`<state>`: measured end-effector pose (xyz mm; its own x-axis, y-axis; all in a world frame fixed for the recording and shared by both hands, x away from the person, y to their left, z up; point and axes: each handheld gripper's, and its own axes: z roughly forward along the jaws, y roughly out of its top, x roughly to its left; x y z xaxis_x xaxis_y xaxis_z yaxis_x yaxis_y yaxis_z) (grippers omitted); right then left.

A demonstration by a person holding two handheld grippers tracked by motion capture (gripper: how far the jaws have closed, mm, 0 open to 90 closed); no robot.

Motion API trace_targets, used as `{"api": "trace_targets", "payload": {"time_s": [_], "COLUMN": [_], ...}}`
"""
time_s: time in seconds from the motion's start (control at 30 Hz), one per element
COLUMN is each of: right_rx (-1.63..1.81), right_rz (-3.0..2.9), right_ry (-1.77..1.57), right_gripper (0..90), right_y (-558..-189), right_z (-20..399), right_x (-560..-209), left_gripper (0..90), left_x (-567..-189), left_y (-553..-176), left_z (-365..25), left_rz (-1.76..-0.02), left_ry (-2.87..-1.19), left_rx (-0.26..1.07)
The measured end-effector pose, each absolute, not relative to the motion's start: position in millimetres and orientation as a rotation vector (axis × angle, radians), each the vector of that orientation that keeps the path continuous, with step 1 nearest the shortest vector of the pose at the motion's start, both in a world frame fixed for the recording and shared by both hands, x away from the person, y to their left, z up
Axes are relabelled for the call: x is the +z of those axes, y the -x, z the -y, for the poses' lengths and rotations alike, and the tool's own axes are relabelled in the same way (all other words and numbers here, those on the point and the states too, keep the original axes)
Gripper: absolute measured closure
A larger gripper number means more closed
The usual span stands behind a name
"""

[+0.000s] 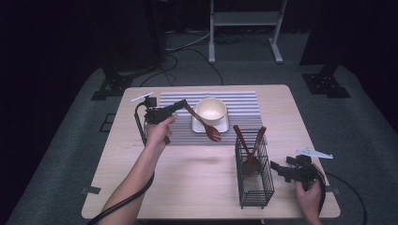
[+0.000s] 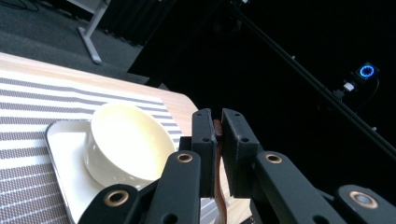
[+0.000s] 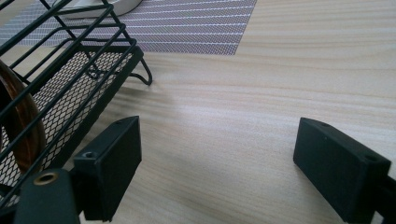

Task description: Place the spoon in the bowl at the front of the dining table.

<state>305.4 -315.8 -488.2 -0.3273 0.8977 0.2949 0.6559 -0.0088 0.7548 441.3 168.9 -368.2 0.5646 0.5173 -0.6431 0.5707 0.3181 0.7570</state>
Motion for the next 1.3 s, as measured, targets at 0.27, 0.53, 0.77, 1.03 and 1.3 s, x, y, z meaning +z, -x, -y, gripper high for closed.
{"api": "trace_targets", "payload": {"time_s": [0.27, 0.53, 0.77, 1.03, 1.3], "right_rx": [1.251, 1.252, 1.255, 1.257, 1.260], "right_rz": [-1.993, -1.994, -1.994, -1.994, -1.993], "right_ry": [-1.627, -1.626, -1.628, -1.628, -1.628], "right_gripper": [14.1, 14.0, 14.1, 14.1, 14.1], "right_y": [-305.5, -305.5, -305.5, -305.5, -305.5], "right_z": [315.7, 315.8, 316.1, 316.3, 316.6], "right_x": [-488.2, -488.2, -488.2, -488.2, -488.3], "left_gripper": [84.0, 84.0, 84.0, 84.0, 84.0], "left_x": [-368.1, -367.0, -363.3, -363.5, -358.6], "left_y": [-450.3, -457.7, -463.7, -470.0, -476.4], "left_z": [-171.0, -171.0, -170.2, -172.0, -170.9], "left_rz": [-1.067, -1.087, -1.099, -1.115, -1.122], "left_ry": [-1.304, -1.289, -1.289, -1.279, -1.273], "left_rx": [-0.041, -0.034, -0.017, -0.009, 0.004]}}
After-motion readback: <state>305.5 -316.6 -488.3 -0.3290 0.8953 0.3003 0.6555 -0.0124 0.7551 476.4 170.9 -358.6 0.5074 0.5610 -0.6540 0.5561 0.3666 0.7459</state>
